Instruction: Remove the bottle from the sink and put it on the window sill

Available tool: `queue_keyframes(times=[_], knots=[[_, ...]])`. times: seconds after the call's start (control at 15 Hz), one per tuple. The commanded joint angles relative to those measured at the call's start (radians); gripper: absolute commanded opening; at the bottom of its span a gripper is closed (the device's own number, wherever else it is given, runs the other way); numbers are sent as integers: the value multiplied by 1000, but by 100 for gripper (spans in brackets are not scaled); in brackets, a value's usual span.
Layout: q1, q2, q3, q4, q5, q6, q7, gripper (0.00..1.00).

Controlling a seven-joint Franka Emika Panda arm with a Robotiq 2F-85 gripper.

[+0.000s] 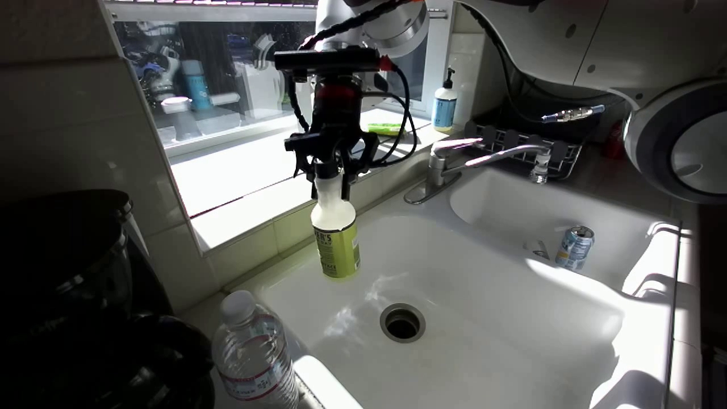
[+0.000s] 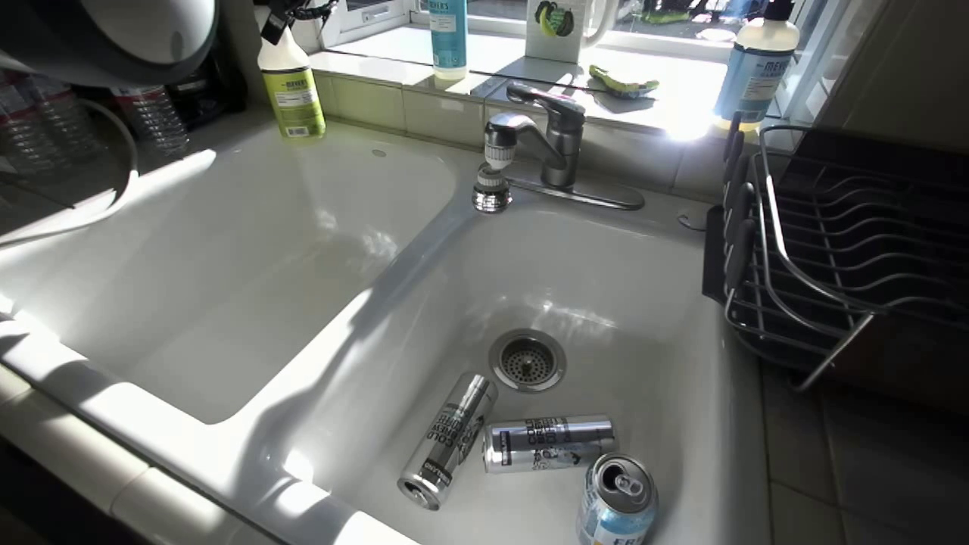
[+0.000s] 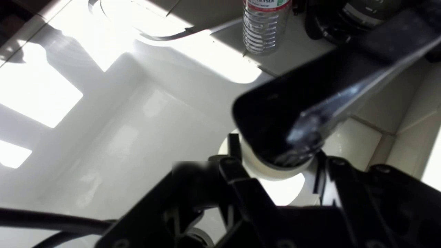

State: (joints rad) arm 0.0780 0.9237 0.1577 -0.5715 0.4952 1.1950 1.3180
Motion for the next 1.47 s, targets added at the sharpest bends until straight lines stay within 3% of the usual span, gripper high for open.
queue_keyframes(times=[0.0, 0.07, 0.13, 0.73, 1.07, 1.4], knots=[[0, 3, 2, 3, 1, 0, 2, 44], [0, 6, 2, 7, 1, 0, 2, 44], [-1, 9, 2, 11, 1, 0, 3, 19], [19, 25, 0, 54, 10, 170, 168, 19], [11, 29, 17, 69, 26, 157, 274, 19], [-9, 57, 76, 149, 43, 161, 370, 19]])
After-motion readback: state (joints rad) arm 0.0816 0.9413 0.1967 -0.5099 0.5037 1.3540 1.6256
